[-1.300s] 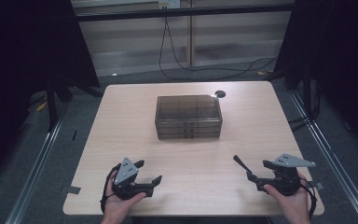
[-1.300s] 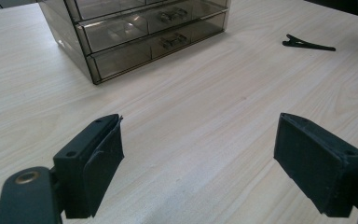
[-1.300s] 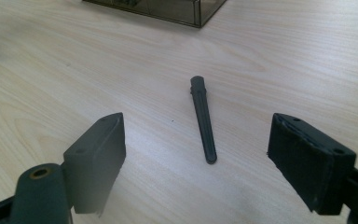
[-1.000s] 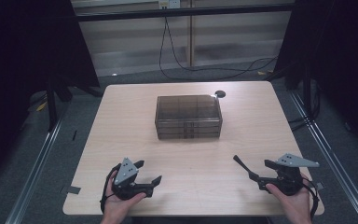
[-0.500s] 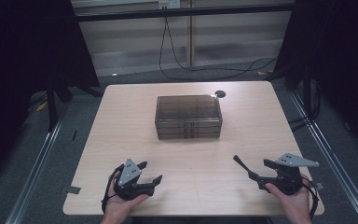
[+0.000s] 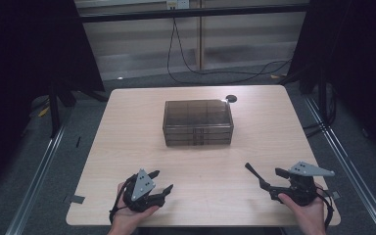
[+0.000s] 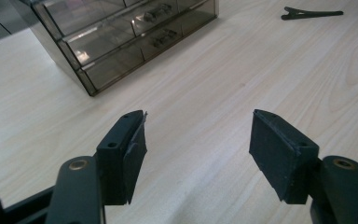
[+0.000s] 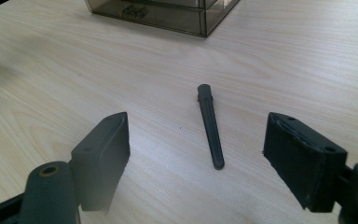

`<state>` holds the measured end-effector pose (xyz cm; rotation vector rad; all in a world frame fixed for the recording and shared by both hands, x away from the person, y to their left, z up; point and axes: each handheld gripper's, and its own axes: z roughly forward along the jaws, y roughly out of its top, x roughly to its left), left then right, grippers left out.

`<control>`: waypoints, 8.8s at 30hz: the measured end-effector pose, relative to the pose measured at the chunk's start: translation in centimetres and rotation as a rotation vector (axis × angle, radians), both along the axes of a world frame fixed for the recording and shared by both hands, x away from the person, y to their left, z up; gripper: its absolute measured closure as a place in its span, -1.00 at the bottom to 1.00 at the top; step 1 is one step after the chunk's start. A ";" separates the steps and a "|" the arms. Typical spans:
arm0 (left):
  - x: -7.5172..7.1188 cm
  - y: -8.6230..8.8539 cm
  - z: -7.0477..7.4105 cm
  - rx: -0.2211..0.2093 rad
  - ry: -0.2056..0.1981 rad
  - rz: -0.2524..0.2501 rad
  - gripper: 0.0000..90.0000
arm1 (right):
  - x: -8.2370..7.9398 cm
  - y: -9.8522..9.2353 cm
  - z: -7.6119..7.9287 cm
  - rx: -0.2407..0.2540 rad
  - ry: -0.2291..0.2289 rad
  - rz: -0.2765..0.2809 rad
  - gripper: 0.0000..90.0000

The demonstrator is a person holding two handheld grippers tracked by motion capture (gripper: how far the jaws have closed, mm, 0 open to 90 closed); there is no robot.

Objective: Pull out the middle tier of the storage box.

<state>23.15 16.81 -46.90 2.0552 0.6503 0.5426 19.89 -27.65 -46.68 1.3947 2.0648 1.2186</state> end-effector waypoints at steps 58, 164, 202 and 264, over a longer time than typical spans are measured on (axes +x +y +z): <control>2.4 -8.3 1.0 0.407 -0.332 -0.111 0.24 | -0.2 0.2 0.1 0.006 -0.003 0.016 -0.50; 9.1 -16.1 -4.2 1.039 -0.677 0.008 0.75 | -0.3 0.5 -0.1 0.010 0.014 0.036 -0.48; 9.7 -17.4 -5.2 1.120 -0.762 0.019 0.74 | -0.3 0.4 -0.1 0.010 0.018 0.042 -0.49; 7.3 -17.2 -5.4 1.119 -0.777 0.042 0.79 | -0.2 0.6 -0.2 0.004 0.025 0.047 -0.50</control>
